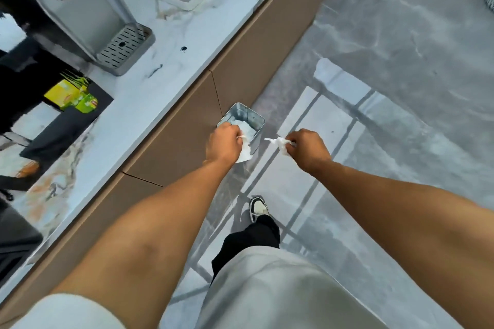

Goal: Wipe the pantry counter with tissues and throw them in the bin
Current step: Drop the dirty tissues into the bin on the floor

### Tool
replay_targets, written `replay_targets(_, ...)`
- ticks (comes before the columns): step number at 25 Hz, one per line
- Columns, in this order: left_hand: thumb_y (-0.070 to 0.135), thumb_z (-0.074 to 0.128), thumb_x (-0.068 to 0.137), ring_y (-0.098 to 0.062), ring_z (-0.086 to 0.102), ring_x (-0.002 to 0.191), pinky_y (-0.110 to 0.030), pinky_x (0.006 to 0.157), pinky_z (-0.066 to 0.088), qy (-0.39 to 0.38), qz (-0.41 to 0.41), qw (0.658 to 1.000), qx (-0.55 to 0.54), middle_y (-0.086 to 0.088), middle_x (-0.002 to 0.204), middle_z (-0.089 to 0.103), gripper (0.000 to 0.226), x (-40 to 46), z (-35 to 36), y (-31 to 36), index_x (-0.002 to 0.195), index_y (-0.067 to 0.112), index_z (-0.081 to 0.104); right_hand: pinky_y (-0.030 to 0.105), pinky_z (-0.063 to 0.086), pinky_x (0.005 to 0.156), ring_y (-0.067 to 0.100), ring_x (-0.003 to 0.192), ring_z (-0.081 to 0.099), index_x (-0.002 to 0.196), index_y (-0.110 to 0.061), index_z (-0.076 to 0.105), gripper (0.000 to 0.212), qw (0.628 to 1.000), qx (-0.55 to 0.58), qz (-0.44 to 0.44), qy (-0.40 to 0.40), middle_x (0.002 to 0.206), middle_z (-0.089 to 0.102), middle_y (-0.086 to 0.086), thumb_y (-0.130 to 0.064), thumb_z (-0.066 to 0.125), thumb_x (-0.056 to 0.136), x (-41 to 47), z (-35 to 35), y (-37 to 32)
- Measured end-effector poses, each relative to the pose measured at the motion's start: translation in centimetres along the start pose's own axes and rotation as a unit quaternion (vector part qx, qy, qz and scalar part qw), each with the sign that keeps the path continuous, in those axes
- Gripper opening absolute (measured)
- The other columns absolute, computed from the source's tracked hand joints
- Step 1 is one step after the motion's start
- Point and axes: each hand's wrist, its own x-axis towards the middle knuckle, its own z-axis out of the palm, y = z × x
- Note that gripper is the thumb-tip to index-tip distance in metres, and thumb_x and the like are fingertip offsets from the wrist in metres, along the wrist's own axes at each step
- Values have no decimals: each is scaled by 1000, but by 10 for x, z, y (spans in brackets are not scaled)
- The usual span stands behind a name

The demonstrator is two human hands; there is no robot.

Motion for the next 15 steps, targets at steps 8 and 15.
replay_targets(8,18,61,89,-32,66,96,-34,74,50,19,-124,991,-51,-7,105,71,11,77,-9,17,92,20,72,30,38,64,30,78,59,88,-14,72,14,998,-13,-41,-39,84,65,10,-15,58,86,118,-35,4)
replay_targets(15,21,58,89,-35,68,92,-34,75,54,22,-263,961,-83,-10,100,75,15,118,5,30,96,20,72,33,44,64,30,76,58,93,-9,72,13,982,-56,-133,-122,86,69,14,-17,62,88,223,-38,-1)
